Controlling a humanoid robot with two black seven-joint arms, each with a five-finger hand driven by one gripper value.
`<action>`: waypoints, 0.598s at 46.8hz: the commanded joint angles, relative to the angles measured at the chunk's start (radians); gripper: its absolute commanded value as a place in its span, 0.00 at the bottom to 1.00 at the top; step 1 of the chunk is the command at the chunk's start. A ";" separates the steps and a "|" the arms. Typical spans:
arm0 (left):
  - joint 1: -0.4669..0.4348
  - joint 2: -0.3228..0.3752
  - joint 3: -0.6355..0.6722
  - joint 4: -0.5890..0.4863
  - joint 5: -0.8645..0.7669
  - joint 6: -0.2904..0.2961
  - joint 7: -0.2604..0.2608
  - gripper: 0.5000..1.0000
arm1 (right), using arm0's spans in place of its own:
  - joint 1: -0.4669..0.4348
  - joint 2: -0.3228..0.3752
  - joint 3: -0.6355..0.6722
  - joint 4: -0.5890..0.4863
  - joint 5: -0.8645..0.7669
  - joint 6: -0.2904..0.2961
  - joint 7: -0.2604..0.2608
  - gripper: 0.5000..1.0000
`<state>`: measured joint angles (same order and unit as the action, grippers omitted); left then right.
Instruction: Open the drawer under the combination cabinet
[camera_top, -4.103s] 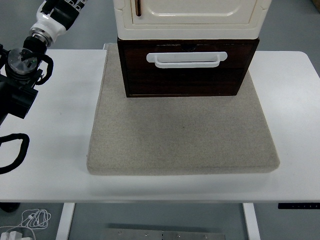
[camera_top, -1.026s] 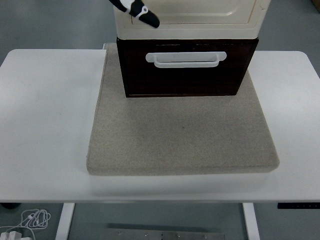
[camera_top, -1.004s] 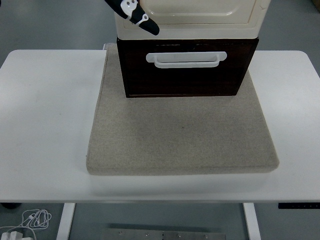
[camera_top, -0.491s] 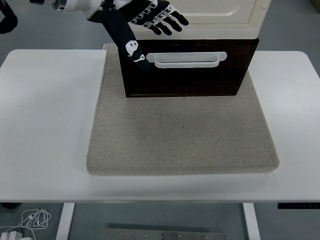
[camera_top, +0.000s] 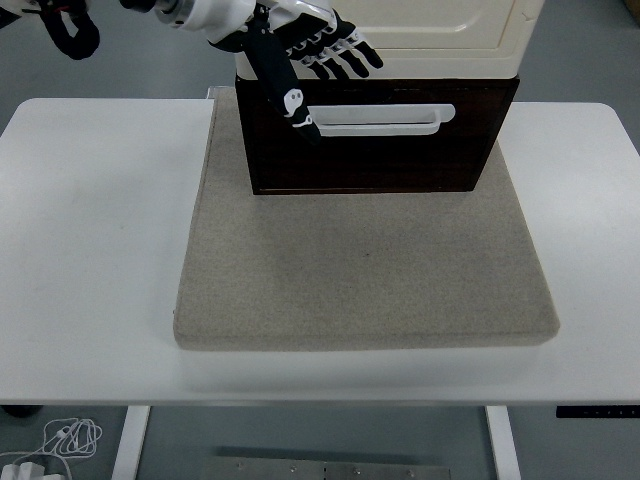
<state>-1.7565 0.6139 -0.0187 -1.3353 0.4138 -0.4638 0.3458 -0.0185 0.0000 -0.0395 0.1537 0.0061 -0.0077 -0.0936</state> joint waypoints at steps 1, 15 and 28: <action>0.008 -0.011 -0.006 0.019 0.049 -0.003 0.010 1.00 | 0.000 0.000 0.001 0.001 0.000 0.000 0.000 0.86; 0.026 -0.086 -0.001 0.091 0.076 -0.018 0.016 1.00 | 0.000 0.000 0.000 0.000 0.000 0.000 0.000 0.86; 0.051 -0.137 -0.012 0.122 0.117 -0.016 0.030 1.00 | 0.000 0.000 0.000 0.000 0.000 0.000 0.000 0.86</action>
<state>-1.7088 0.4913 -0.0294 -1.2141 0.5292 -0.4864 0.3675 -0.0184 0.0000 -0.0395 0.1540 0.0061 -0.0077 -0.0935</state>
